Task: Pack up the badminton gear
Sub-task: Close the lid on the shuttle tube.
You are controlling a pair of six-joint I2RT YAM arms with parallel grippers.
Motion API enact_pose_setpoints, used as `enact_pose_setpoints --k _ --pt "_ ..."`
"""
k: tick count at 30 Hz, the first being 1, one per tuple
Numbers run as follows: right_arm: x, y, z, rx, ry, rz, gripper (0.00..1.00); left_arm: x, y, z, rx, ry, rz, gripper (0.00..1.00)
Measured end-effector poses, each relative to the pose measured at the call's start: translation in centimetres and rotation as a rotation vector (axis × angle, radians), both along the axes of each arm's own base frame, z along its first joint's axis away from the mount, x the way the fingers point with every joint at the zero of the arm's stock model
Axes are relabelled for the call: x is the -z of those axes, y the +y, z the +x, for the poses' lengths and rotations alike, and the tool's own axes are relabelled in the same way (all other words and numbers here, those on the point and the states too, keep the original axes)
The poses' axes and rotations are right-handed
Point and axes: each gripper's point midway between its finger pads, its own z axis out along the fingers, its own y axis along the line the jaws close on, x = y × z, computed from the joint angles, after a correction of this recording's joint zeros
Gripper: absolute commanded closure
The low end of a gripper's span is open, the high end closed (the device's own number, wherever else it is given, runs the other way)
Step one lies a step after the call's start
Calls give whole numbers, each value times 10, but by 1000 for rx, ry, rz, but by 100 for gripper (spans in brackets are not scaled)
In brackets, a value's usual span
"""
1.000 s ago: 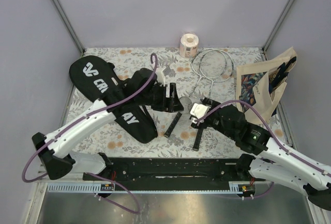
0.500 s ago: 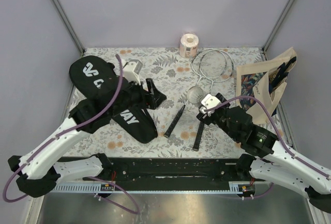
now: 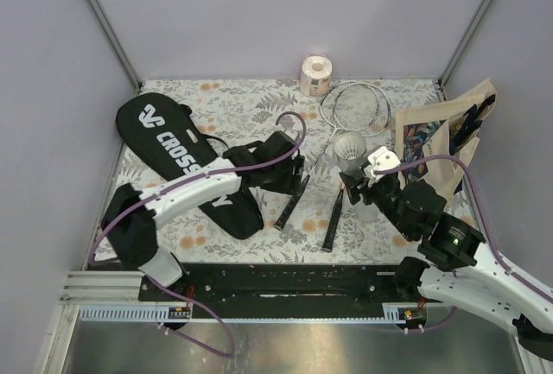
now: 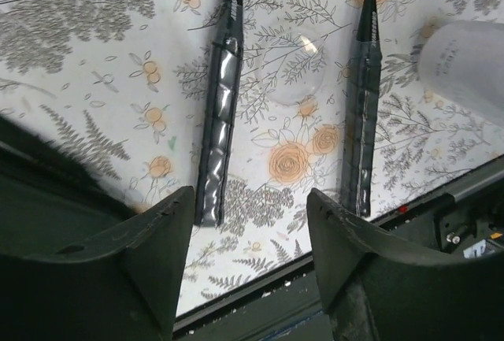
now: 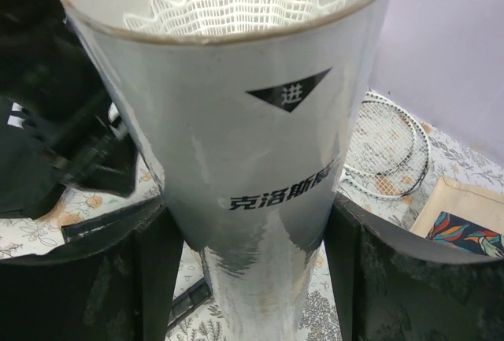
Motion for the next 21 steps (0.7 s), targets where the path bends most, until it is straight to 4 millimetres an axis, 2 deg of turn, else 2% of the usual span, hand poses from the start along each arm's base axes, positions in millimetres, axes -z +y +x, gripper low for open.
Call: enact_pose_setpoints --k 2,9,14,21 --pt "-4 -4 -3 0 -6 22 60 17 -13 3 12 41 27 42" --pt "-19 -21 -15 1 -43 79 60 49 -41 6 9 122 56 52" --pt "-21 -27 -18 4 -54 82 59 70 -50 6 -34 169 59 55" --pt "-24 -31 -21 4 -65 93 60 87 -55 7 -122 214 58 57"
